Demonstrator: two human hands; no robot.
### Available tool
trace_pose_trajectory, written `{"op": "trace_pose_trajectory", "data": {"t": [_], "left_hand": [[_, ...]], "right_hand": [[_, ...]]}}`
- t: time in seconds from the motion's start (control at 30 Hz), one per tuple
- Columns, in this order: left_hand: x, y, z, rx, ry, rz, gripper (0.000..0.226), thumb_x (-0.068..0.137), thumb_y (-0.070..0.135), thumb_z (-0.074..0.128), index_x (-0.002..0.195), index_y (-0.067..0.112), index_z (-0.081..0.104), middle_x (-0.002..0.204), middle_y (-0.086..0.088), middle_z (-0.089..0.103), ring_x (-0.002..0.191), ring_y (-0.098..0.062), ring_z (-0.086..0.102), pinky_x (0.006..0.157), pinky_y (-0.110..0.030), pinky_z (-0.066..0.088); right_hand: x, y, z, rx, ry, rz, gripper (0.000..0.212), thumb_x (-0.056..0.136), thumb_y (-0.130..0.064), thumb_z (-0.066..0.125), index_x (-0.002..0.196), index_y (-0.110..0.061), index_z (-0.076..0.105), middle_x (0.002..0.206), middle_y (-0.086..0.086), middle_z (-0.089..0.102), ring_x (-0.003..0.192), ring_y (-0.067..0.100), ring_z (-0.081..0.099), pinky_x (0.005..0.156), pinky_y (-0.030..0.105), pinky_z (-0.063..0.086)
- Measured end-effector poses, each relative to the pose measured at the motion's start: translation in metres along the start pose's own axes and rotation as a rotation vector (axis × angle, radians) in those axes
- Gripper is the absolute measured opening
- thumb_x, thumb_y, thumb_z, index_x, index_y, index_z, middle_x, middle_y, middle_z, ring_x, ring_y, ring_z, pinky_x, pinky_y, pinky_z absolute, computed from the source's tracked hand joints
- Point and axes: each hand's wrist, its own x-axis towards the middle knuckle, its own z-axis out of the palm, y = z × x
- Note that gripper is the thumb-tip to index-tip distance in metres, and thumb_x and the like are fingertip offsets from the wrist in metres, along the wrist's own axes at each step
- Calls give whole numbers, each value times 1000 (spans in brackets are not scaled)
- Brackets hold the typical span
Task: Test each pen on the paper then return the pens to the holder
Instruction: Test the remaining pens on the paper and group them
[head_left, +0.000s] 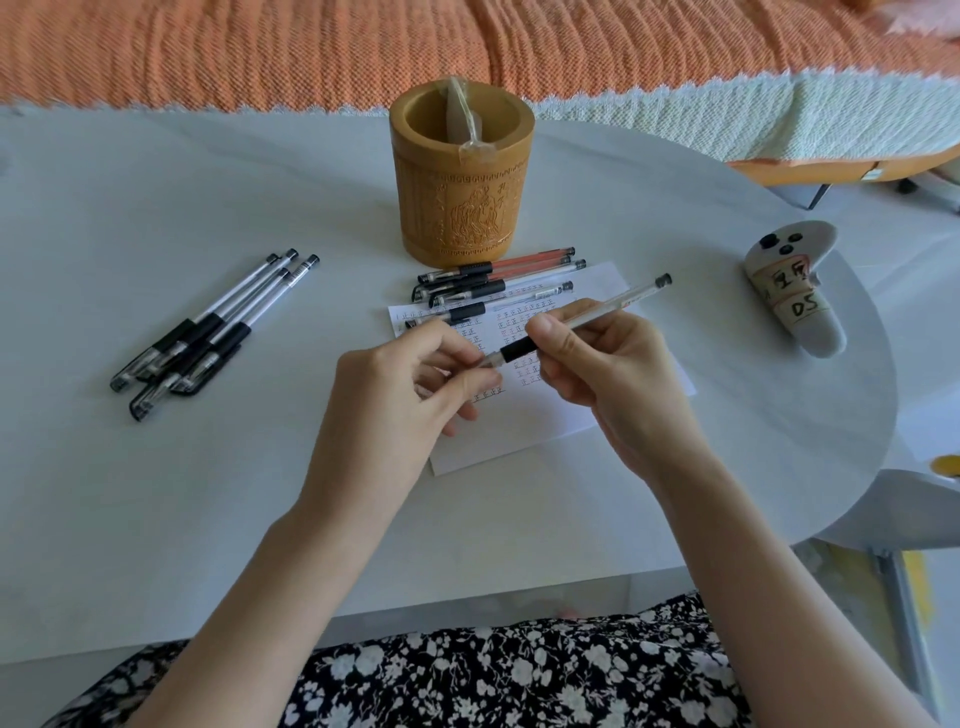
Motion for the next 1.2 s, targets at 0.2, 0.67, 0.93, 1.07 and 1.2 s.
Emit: {"op": "trace_pose_trajectory", "data": {"t": [0.2,0.67,0.93,1.07,1.2], "left_hand": [[0,-3,5,2,84,22,7,75,9,75,79,8,70,62,1,68,52,-10,64,55,-21,54],[23,-11,2,502,212,74,14,78,37,72,81,24,68,71,10,68,63,-18,62,56,-32,50],[30,-19,2,666,251,81,26,75,43,73,93,25,65,91,7,70,81,-23,63,57,-25,30],[31,-22,1,672,221,76,23,76,40,73,91,25,65,97,9,61,78,-19,58,58,-25,29],[31,-22,-4,641,226,59,20,77,40,72,90,27,64,94,11,58,66,-15,50,56,-25,30]], "right_hand": [[1,-1,3,-21,19,-21,14,75,-26,68,75,-12,65,53,1,47,52,16,38,46,20,30],[7,-3,3,-189,191,171,36,90,-43,57,85,-9,69,51,-2,56,40,6,43,42,13,34],[6,-7,-1,-197,222,76,26,96,-29,54,83,-11,69,49,-3,54,41,9,43,41,15,30],[6,-4,2,-255,196,66,22,95,-24,56,86,-9,70,50,-4,54,42,9,42,43,15,32],[9,0,4,-325,194,24,17,91,-19,60,85,-6,69,53,-3,57,43,8,44,46,13,35]]}}
